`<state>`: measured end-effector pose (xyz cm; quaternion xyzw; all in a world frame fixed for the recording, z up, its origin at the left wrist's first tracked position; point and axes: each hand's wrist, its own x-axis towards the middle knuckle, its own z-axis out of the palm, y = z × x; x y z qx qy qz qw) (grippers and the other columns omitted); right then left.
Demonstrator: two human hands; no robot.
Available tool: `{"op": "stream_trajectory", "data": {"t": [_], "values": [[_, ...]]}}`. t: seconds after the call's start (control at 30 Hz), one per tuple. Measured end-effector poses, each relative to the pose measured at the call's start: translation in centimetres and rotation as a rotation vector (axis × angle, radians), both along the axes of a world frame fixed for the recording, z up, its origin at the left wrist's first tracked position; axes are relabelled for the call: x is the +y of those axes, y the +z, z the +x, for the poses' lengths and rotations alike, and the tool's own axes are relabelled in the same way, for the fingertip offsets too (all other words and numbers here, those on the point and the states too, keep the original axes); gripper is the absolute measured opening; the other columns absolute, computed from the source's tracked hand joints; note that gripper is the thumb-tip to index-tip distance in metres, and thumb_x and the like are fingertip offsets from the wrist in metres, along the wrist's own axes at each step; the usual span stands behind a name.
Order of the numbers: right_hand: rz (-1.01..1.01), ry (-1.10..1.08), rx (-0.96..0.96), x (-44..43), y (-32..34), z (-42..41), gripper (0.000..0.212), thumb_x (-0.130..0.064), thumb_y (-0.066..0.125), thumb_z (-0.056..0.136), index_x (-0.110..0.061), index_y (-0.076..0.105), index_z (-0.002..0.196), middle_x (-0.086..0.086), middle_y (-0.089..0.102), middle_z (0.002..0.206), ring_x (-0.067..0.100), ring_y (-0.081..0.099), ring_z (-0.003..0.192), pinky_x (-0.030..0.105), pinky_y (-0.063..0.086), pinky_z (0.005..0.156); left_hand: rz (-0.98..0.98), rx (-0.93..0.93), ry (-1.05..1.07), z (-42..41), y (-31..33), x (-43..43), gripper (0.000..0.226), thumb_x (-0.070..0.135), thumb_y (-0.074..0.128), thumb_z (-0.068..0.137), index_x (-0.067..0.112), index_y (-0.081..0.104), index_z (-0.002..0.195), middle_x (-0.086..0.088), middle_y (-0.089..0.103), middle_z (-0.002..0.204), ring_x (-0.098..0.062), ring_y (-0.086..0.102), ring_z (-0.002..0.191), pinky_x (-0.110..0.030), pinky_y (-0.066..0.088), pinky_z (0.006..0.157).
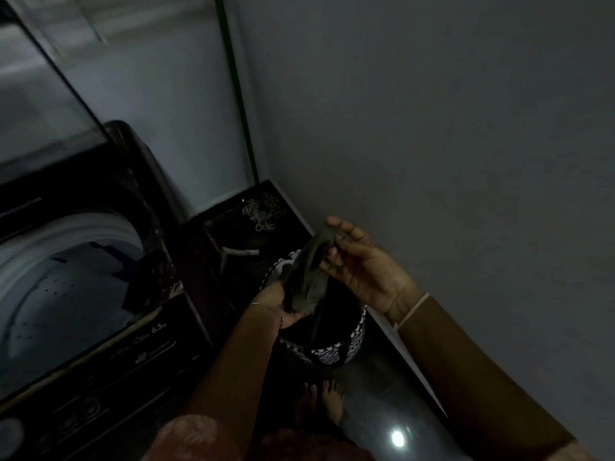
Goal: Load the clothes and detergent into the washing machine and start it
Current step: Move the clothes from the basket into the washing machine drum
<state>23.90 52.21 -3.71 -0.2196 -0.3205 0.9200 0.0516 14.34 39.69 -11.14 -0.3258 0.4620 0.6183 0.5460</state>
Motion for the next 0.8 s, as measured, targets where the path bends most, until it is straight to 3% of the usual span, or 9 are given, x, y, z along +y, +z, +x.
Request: {"op": "stream_trajectory", "data": {"t": [0.1,0.2,0.23,0.33,0.4,0.47,0.6,0.7,0.8], "values": [[0.084,-0.070,-0.030,1.6,0.6,-0.2,0.037,0.000,0.045,0.088,-0.014,0.062,0.118,-0.005,0.066,0.077,0.002,0.060,0.063,0.020,0.050,0.076,-0.011,0.053,-0.018,-0.4,1.3,-0.4,0.025,0.021,0.044,0.099,0.005,0.063,0.105,-0.012,0.074,0.076,-0.027,0.070,0.064,-0.033,0.058,0.050],[0.256,-0.080,-0.113,2.3,1.0,-0.1,0.044,0.014,0.041,0.090,-0.002,0.051,0.130,0.003,0.064,0.089,0.006,0.064,0.072,0.015,0.052,0.074,0.057,0.075,-0.062,-0.8,2.6,-0.5,0.035,0.022,0.037,0.102,0.001,0.061,0.117,-0.018,0.073,0.094,-0.030,0.072,0.074,-0.040,0.059,0.071],[0.333,-0.052,-0.154,2.3,0.8,0.1,0.046,0.017,0.043,0.088,0.000,0.049,0.130,0.007,0.063,0.095,0.009,0.063,0.077,0.014,0.053,0.071,0.087,0.085,-0.084,-1.0,3.1,-0.5,0.036,0.022,0.035,0.102,0.000,0.063,0.113,-0.018,0.072,0.097,-0.030,0.071,0.078,-0.040,0.057,0.076],[0.560,0.065,-0.211,2.1,0.0,0.8,0.053,0.025,0.049,0.081,0.003,0.049,0.129,0.018,0.061,0.116,0.018,0.061,0.093,0.016,0.055,0.073,0.114,0.148,-0.173,-1.3,5.1,-0.4,0.038,0.024,0.039,0.101,-0.001,0.066,0.092,-0.018,0.073,0.083,-0.030,0.067,0.079,-0.040,0.053,0.074],[0.693,0.139,-0.207,1.5,-0.1,1.1,0.054,0.026,0.053,0.078,-0.006,0.051,0.122,0.012,0.061,0.116,0.013,0.060,0.094,0.014,0.052,0.079,0.121,0.188,-0.182,-1.5,6.7,-0.1,0.037,0.025,0.041,0.100,-0.002,0.064,0.093,-0.017,0.070,0.092,-0.030,0.062,0.082,-0.039,0.053,0.074],[0.845,0.227,-0.228,0.9,-0.8,1.0,0.060,0.019,0.064,0.073,-0.013,0.050,0.122,0.001,0.059,0.112,0.007,0.057,0.097,0.011,0.049,0.083,0.129,0.234,-0.192,-1.6,8.2,0.5,0.037,0.030,0.046,0.097,-0.001,0.065,0.091,-0.014,0.069,0.092,-0.028,0.064,0.077,-0.032,0.057,0.067],[1.198,0.324,-0.343,0.7,-3.5,0.2,0.082,-0.023,0.090,0.052,-0.024,0.055,0.125,0.002,0.050,0.123,0.023,0.046,0.121,0.036,0.041,0.106,0.222,0.280,-0.230,-1.4,10.9,1.1,0.051,0.044,0.045,0.093,0.005,0.071,0.074,-0.013,0.070,0.070,-0.024,0.068,0.057,-0.026,0.056,0.056],[1.035,0.289,-0.326,1.0,-4.5,0.1,0.088,-0.039,0.093,0.045,-0.019,0.060,0.124,0.000,0.062,0.124,0.017,0.059,0.115,0.041,0.049,0.100,0.297,0.309,-0.275,-1.4,13.2,1.7,0.051,0.047,0.050,0.090,0.004,0.074,0.079,-0.013,0.070,0.080,-0.024,0.069,0.065,-0.027,0.057,0.064],[0.875,0.337,-0.297,0.9,-4.1,0.0,0.073,-0.023,0.090,0.058,-0.011,0.061,0.124,0.001,0.066,0.121,0.015,0.063,0.111,0.036,0.051,0.098,0.358,0.359,-0.360,-1.5,16.1,2.3,0.054,0.050,0.064,0.081,0.006,0.068,0.111,-0.014,0.069,0.105,-0.026,0.065,0.091,-0.033,0.050,0.094]]}}
